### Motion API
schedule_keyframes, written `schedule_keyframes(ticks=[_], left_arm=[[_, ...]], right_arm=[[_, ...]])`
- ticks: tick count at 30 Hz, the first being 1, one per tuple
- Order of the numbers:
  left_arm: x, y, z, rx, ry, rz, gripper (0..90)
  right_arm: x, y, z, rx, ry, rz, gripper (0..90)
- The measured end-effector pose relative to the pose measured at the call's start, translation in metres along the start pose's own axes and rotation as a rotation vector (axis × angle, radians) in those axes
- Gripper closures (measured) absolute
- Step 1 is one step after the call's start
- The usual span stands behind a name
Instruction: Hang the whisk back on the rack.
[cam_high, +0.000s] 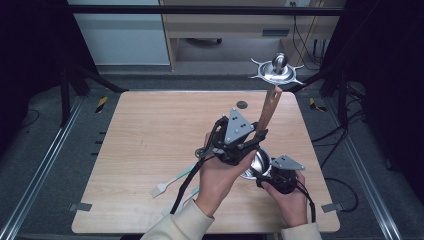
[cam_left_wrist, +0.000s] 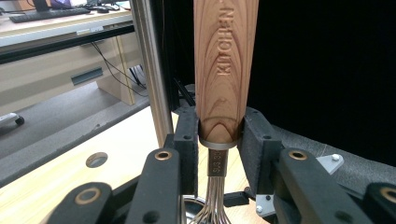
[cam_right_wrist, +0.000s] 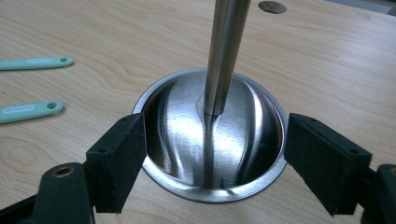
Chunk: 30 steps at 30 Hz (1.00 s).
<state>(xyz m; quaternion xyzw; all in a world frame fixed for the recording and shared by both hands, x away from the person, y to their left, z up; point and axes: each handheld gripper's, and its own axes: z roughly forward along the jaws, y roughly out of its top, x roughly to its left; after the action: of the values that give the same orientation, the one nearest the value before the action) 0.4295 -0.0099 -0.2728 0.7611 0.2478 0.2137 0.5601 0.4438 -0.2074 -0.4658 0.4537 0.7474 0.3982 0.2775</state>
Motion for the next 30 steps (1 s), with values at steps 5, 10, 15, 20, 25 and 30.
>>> schedule_keyframes(ticks=[5, 10, 15, 20, 25, 30], left_arm=[[-0.0011, 0.0009, 0.002, 0.005, 0.008, -0.004, 69.7], [-0.0029, 0.003, 0.0019, -0.001, 0.023, -0.004, 69.7], [-0.0038, 0.0036, 0.0019, 0.002, 0.044, -0.006, 69.7], [-0.0027, 0.004, 0.0014, -0.002, 0.063, -0.007, 69.7], [-0.0007, 0.0038, 0.0047, 0.015, 0.084, 0.0, 69.7], [0.0003, 0.0036, 0.0088, 0.026, 0.106, 0.012, 69.7]], right_arm=[[0.0, 0.0001, -0.0002, -0.001, 0.001, 0.004, 21.6], [0.0001, 0.0001, -0.0006, -0.003, 0.003, 0.005, 21.6], [0.0, 0.0001, -0.0008, -0.004, 0.003, 0.006, 21.6], [-0.0001, 0.0002, -0.0012, -0.005, 0.003, 0.006, 21.6], [0.0, 0.0003, -0.0012, -0.007, 0.005, 0.007, 21.7], [-0.0001, 0.0004, -0.0016, -0.01, 0.008, 0.007, 21.7]])
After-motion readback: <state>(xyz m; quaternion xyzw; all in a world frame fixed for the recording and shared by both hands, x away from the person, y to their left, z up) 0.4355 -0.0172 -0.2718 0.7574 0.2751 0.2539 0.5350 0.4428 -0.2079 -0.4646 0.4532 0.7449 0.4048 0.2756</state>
